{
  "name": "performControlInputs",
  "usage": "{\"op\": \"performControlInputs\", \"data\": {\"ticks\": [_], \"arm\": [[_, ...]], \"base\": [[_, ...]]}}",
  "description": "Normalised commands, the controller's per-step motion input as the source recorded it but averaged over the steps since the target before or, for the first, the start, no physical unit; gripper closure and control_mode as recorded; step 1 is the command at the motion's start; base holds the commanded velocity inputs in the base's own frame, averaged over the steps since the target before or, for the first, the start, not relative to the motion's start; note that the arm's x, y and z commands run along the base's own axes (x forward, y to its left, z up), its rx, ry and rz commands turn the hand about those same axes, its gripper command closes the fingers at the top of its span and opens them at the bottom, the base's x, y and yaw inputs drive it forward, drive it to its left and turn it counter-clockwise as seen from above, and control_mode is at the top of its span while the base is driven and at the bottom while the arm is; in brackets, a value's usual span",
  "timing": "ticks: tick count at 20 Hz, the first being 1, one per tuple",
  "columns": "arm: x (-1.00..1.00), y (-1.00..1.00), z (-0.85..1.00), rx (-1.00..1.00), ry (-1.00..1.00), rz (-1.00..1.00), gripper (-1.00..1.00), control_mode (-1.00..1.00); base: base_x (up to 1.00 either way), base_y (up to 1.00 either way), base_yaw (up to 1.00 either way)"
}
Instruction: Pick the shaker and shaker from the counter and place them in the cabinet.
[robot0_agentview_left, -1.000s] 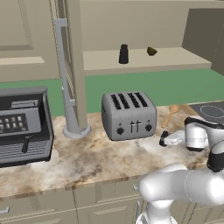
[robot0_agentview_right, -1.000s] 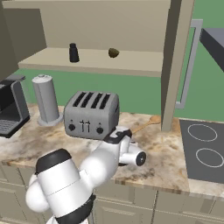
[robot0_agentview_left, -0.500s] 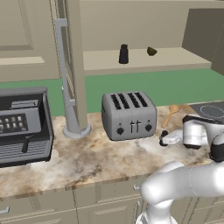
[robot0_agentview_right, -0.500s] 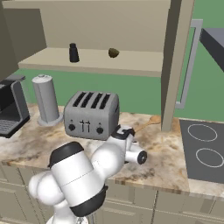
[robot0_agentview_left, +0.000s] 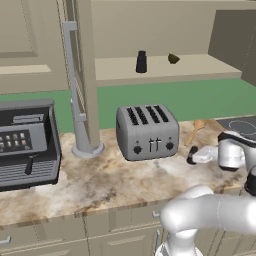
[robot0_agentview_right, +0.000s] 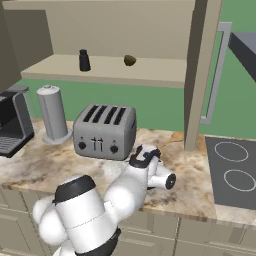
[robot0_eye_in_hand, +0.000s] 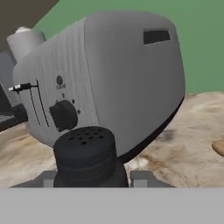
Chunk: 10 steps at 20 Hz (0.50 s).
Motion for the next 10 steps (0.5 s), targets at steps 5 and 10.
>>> {"op": "performControlInputs", "data": {"ticks": [5, 10], "arm": [[-0.65, 0.07, 0.96, -0.01, -0.03, -0.06, 1.00, -1.00], [-0.69, 0.29, 1.00, -0.07, -0.02, -0.02, 1.00, -1.00]], "base": [[0.00, 0.00, 0.00], [0.00, 0.00, 0.00]]}}
